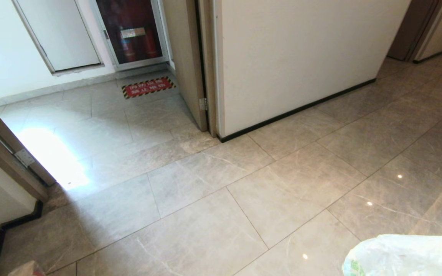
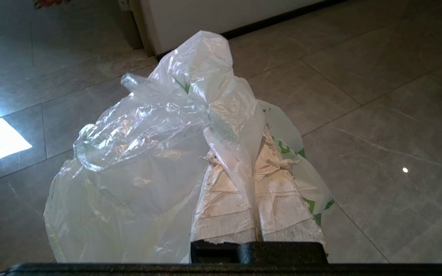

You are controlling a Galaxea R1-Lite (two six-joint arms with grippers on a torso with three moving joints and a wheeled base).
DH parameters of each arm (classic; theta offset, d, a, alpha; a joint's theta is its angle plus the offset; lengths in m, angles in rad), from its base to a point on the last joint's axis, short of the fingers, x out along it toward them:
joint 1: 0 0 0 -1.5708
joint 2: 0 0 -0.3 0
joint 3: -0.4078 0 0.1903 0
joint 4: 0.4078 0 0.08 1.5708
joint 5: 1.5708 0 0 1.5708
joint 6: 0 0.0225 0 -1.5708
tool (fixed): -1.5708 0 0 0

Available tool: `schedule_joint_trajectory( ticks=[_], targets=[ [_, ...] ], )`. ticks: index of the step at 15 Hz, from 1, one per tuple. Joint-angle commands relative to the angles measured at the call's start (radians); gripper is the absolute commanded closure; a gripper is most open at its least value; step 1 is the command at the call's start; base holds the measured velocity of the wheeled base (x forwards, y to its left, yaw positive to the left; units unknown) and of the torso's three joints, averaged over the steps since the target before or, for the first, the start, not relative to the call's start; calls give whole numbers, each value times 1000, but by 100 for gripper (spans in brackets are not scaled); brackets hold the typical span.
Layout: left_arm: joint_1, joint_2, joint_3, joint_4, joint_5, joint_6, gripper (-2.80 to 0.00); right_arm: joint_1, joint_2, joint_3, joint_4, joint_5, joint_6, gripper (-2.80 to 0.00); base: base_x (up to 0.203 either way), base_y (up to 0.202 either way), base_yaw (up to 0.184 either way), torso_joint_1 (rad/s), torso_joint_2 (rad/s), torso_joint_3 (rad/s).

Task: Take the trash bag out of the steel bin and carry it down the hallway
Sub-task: Put the trash bag at the door

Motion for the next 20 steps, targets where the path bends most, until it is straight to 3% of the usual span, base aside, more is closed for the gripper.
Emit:
schedule_joint_trajectory(
  ticks=[1, 20],
  targets=[
    [0, 0, 0, 0, 1, -1, 0, -1, 1, 0, -1, 0, 0, 0, 0, 0, 0, 0, 0, 0],
    [0, 0, 0, 0, 0, 1, 0, -1, 1, 0, -2, -1, 0, 0, 3, -16, 155, 2, 2, 2]
  ],
)
